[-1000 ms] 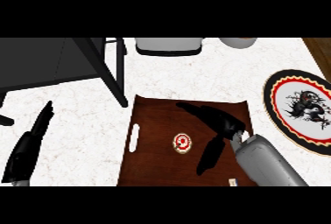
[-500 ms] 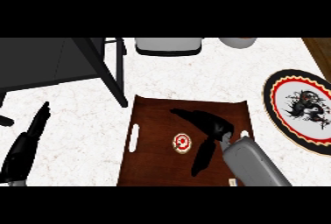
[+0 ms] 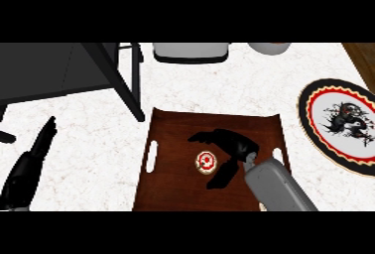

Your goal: Pick the cupcake from the tray and place it in the plate

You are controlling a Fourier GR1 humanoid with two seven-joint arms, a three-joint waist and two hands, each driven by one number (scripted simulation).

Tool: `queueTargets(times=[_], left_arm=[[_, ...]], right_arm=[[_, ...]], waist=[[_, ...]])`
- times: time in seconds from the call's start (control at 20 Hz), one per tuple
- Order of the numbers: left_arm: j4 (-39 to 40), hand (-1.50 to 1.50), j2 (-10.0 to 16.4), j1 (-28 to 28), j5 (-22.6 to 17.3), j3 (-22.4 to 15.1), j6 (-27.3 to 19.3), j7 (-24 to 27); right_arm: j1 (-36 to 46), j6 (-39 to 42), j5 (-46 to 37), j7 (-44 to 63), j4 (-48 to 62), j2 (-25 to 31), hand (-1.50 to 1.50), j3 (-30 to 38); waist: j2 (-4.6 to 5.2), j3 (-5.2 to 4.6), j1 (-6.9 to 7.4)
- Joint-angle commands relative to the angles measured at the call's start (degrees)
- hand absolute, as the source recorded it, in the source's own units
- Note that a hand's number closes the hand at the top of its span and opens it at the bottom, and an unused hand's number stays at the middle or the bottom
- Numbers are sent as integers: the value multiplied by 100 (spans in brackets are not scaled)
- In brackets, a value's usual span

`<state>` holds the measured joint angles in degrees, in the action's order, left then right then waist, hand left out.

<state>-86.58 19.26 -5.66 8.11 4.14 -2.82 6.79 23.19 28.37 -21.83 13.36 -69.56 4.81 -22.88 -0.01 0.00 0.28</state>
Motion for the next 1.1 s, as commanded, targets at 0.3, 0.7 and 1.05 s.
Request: queueTargets(times=[0.3, 0.7, 1.05], left_arm=[[-108, 0, -328, -419, 298, 61, 123, 255], [-96, 0, -187, -150, 190, 361, 82, 20], [-64, 0, -163, -176, 119, 436, 115, 131]], right_arm=[[-345, 5, -504, -828, -91, -5, 150, 222], [-78, -229, -965, -2150, 923, 3144, 150, 1654], [-21, -1126, -913, -3471, 1691, 4810, 150, 2908]], waist=[[-6, 0, -7], [51, 34, -369], [149, 102, -341]])
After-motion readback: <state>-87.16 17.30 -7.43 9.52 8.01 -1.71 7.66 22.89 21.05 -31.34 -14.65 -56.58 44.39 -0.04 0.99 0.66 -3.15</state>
